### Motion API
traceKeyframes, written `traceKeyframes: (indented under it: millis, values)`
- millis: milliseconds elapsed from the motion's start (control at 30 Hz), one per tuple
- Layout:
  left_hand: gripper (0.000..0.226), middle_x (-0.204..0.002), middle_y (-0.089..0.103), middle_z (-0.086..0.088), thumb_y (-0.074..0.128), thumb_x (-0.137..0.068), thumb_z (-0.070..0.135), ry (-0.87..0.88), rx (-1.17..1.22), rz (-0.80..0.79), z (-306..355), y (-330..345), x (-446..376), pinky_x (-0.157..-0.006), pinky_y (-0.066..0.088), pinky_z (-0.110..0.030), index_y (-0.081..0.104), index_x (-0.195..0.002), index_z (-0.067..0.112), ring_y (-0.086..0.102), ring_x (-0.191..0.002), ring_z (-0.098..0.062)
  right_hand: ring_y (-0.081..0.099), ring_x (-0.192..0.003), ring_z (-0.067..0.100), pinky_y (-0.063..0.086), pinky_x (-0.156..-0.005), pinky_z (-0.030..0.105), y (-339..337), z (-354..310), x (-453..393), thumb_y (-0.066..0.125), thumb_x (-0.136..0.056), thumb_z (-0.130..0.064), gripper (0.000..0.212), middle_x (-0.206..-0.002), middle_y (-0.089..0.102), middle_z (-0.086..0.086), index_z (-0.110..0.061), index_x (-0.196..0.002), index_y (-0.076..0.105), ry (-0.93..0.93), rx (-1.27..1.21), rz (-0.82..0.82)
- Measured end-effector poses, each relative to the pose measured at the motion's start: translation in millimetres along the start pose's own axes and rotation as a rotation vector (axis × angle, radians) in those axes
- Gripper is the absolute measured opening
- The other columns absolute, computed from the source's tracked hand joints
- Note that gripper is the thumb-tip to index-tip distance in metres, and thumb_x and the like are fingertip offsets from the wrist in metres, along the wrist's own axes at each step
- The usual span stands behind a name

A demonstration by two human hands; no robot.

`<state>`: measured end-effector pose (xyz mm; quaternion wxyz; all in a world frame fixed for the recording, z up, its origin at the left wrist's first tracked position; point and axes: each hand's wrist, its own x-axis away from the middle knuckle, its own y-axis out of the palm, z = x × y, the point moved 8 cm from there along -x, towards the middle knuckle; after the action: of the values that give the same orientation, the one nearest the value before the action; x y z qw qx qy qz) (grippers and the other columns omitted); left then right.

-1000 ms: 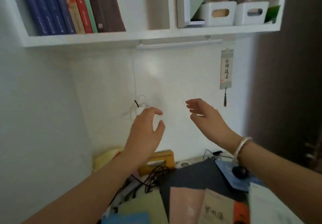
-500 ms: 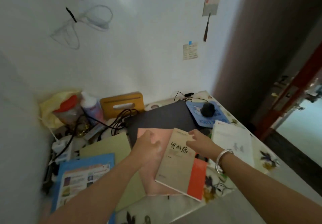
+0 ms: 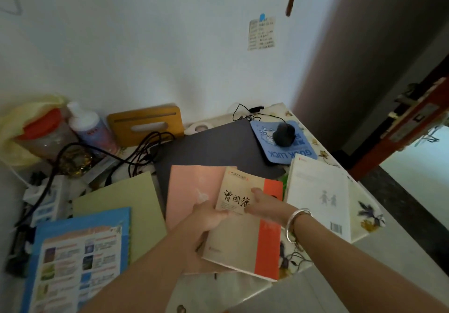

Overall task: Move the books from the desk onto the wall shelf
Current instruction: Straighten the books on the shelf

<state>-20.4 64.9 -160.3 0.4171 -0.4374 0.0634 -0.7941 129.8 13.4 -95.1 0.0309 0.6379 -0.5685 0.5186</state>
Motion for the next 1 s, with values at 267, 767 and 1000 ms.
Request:
traceKeyframes:
  millis: [267,767,1000]
  values:
    - [0.023,-0.074,0.048,-0.004,0.057,-0.091,0.022,0.440,0.173,0.201,71,-28,56,-0.060,0.036,-0.026,0.040,-0.089,0.006,0.044,-0.065,-0.012,0.058,-0.087,0.024,0.048,-0.073,0.034,-12,-5,12,0.050,-0.087,-0.012,0.072,-0.124,0.054,0.007,-0.025,-0.150,0.017,-0.151,-0.209,0.145]
    - [0.024,-0.069,0.051,0.012,0.058,-0.092,0.017,1.063,0.151,0.947,122,-249,370,-0.053,0.040,-0.012,0.036,-0.084,0.010,0.052,-0.061,0.005,0.062,-0.110,0.010,0.055,-0.089,0.035,-49,-222,234,0.046,-0.093,-0.007,0.073,-0.136,0.050,-0.017,-0.047,-0.148,0.018,-1.002,-0.612,0.454]
    - [0.018,-0.088,0.062,0.011,0.057,-0.092,0.015,1.262,0.307,1.227,171,-340,493,-0.059,0.044,-0.007,0.042,-0.092,0.005,0.060,-0.077,0.002,0.046,-0.130,0.010,0.042,-0.108,0.039,-104,-329,365,0.046,-0.089,-0.005,0.069,-0.147,0.041,-0.014,-0.038,-0.148,0.028,-1.364,-0.530,0.647]
